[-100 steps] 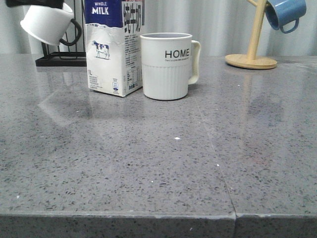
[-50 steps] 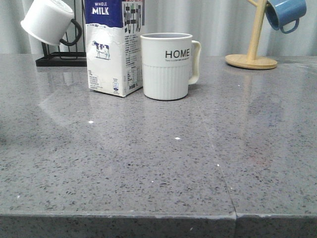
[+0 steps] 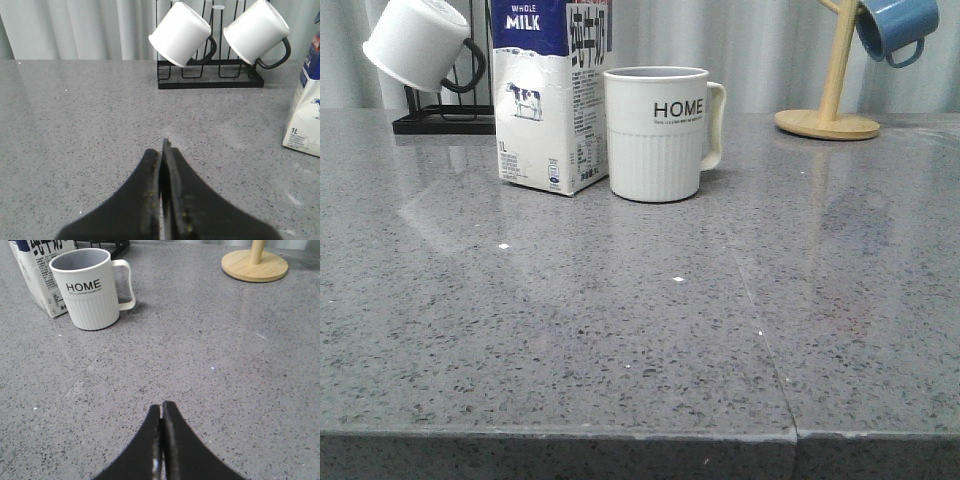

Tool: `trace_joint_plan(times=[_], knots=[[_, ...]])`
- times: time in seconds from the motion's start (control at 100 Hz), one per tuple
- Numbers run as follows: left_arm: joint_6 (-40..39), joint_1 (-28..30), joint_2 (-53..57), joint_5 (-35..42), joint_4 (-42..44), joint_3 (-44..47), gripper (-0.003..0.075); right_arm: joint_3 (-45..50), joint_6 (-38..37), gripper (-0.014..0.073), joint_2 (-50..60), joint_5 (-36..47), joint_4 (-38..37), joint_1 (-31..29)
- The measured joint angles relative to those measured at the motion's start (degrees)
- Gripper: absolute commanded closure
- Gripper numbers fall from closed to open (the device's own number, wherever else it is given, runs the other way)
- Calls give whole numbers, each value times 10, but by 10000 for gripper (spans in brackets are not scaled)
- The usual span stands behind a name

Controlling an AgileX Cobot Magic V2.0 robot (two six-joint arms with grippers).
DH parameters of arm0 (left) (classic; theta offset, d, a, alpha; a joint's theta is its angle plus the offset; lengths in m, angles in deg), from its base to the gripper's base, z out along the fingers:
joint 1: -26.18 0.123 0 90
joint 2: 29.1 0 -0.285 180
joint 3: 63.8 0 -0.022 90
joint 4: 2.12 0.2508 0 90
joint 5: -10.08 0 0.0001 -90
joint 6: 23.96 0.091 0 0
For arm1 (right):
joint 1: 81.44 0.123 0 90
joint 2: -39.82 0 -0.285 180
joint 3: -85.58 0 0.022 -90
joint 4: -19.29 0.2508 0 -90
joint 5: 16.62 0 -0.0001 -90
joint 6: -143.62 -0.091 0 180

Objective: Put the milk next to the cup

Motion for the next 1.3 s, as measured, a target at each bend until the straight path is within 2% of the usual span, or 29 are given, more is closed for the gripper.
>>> trace_joint_plan(times=[0.35,0.64,0.75,0.88,1.3], knots=[[0,4,147,-1,0,76,741,0,0,661,0,0,0,0],[0,4,230,-2,0,184,741,0,0,661,0,0,0,0],[0,4,244,31,0,227,741,0,0,661,0,0,0,0],[0,4,244,72,0,228,741,0,0,661,1,0,0,0],[0,4,244,70,0,228,741,0,0,661,2,0,0,0]])
